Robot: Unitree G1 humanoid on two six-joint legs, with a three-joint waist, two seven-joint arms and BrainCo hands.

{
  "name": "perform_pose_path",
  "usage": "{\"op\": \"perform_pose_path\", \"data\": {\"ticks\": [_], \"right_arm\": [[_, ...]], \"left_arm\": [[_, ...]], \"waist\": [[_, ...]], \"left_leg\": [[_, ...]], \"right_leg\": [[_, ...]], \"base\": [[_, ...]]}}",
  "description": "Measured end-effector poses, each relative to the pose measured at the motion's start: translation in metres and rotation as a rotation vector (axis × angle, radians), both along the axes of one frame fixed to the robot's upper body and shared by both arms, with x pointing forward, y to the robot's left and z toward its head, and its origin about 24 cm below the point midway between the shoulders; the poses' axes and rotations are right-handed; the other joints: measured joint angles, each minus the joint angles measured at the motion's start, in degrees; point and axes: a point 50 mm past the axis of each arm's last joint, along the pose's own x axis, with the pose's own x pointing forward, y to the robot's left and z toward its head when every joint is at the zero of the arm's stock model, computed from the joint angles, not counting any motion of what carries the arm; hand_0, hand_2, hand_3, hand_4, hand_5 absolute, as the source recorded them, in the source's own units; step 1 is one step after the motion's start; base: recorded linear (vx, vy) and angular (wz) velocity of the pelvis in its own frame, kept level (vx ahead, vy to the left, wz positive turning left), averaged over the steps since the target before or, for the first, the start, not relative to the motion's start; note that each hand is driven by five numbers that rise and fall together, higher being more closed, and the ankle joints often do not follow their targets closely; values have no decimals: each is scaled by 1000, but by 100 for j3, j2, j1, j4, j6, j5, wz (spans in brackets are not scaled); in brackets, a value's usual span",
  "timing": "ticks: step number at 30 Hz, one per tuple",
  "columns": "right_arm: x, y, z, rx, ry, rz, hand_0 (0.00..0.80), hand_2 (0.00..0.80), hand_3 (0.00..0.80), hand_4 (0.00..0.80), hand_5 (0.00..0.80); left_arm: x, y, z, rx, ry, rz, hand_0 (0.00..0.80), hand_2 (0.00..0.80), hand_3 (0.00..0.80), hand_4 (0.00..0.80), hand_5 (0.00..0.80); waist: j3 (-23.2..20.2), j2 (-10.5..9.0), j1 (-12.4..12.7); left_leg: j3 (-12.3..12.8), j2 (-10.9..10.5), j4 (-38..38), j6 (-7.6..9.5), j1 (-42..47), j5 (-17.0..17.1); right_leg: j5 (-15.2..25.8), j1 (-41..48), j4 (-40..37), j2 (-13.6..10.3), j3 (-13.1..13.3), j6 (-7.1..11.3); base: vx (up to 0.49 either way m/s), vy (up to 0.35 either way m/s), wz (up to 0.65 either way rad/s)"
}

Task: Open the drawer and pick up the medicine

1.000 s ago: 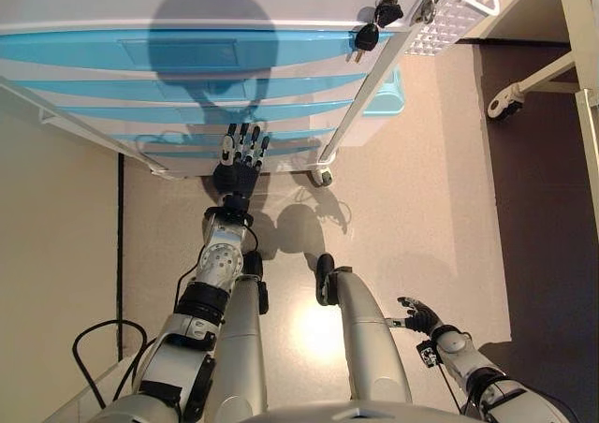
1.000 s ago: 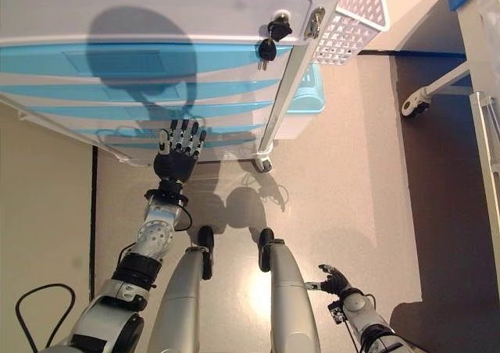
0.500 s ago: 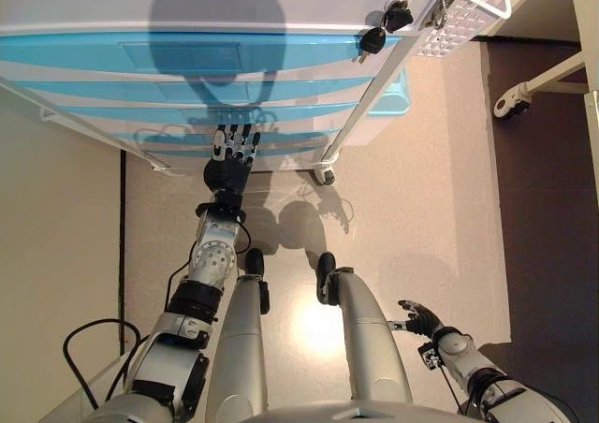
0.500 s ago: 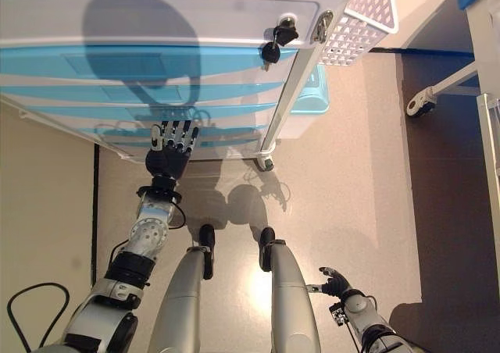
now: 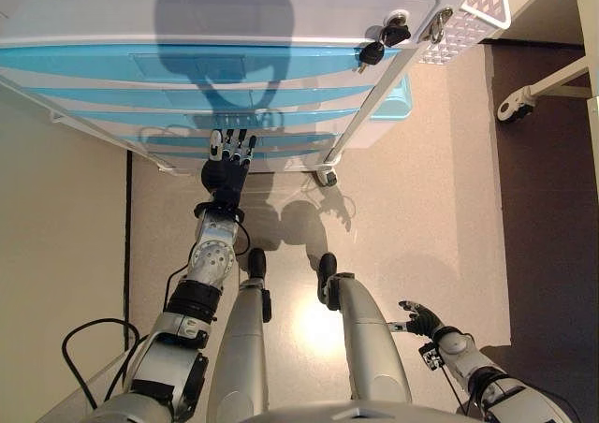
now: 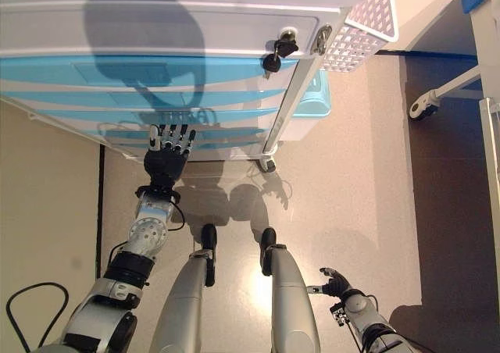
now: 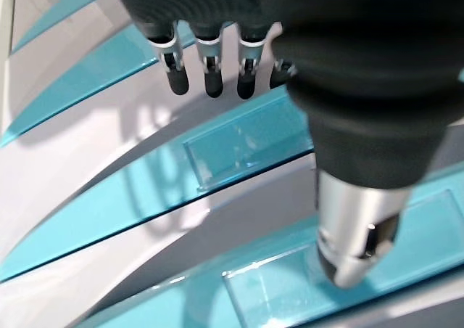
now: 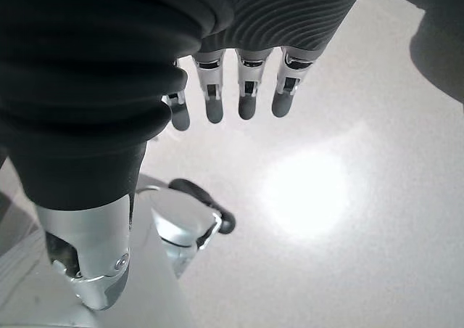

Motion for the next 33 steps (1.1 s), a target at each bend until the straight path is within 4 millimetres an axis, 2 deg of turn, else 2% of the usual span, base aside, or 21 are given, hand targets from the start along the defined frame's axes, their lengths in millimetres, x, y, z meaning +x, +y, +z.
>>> {"op": "perform_pose_path", "data": {"ticks": [1,2,3,4,5,6,7,14,22,23,25,28,31,33], "right_arm": [[0,0,0,-6,-1,4,0,0,0,0,0],[0,0,0,-7,-1,5,0,0,0,0,0],[0,0,0,-9,-1,7,0,0,0,0,0],[0,0,0,-9,-2,7,0,0,0,0,0],[0,0,0,-10,-3,7,0,0,0,0,0],[0,0,0,-11,-3,7,0,0,0,0,0],[1,0,0,-14,-4,8,0,0,0,0,0],[4,2,2,-25,-14,21,0,0,0,0,0],[6,1,3,-37,-21,24,0,0,0,0,0],[8,0,4,-41,-27,22,0,0,0,0,0],[9,0,5,-43,-31,22,0,0,0,0,0],[9,-1,5,-48,-33,20,0,0,0,0,0],[10,-3,6,-54,-39,18,0,0,0,0,0],[10,-4,6,-56,-39,15,0,0,0,0,0]], "left_arm": [[0,1,0,-3,0,9,176,176,176,176,176],[0,1,1,-3,-1,13,251,251,251,251,251],[1,2,2,-5,-1,22,433,433,433,433,433],[1,3,2,-11,1,26,536,536,536,536,536],[2,4,3,-15,17,36,565,565,565,565,565],[2,4,2,-24,31,42,646,646,646,646,646],[3,5,2,-25,37,46,675,675,675,675,675],[9,7,4,-29,70,74,728,728,728,728,728],[9,7,2,-54,86,76,740,740,740,740,740],[9,7,2,-55,87,76,744,744,744,744,744],[7,8,-2,-57,99,78,750,750,750,750,750],[5,7,-7,-64,111,78,800,800,800,800,800],[2,8,-13,-76,125,86,800,800,800,800,800],[-2,16,-19,-89,130,112,800,800,800,800,800]], "waist": [[0,0,-7],[0,0,-3],[0,0,-3],[0,0,-2],[1,0,-4],[1,0,-9],[7,2,-8],[164,4,-8],[203,16,11],[307,20,11],[379,23,14],[386,33,51],[387,38,128],[391,44,195]], "left_leg": [[0,4,-45,-2,14,30],[0,-5,-54,-2,16,30],[0,-3,-69,-3,22,32],[0,3,-75,-3,25,32],[0,2,-94,-1,38,34],[1,1,-110,0,54,34],[1,-1,-119,1,71,35],[-10,-14,-157,2,278,36],[-37,-50,-131,-4,305,72],[-64,-61,-143,-7,395,87],[-84,-68,-204,-10,513,110],[-146,-100,-327,-26,565,186],[-193,-112,-371,-54,615,217],[-290,-115,-412,-103,665,259]], "right_leg": [[5,6,-23,-1,-1,1],[7,6,-34,-1,-1,-1],[8,11,-42,1,-1,-1],[8,15,-47,0,0,-1],[8,27,-58,-3,-1,-1],[8,42,-72,-4,-1,-1],[8,59,-74,-5,-3,0],[6,269,-85,-17,-24,0],[5,291,-3,-33,-47,-2],[2,388,-1,-49,-83,-5],[-2,482,-11,-70,-100,-7],[-2,501,-21,-99,-137,-9],[-22,545,-3,-101,-188,-40],[-50,606,23,-106,-279,-86]], "base": [[0,0,0],[0,0,0],[0,0,0],[0,0,0],[0,0,0],[0,0,0],[0,0,0],[0,0,0],[-31,-6,2],[-24,-7,8],[-37,-7,7],[-40,-15,9],[-36,-2,8],[-38,-5,15]]}}
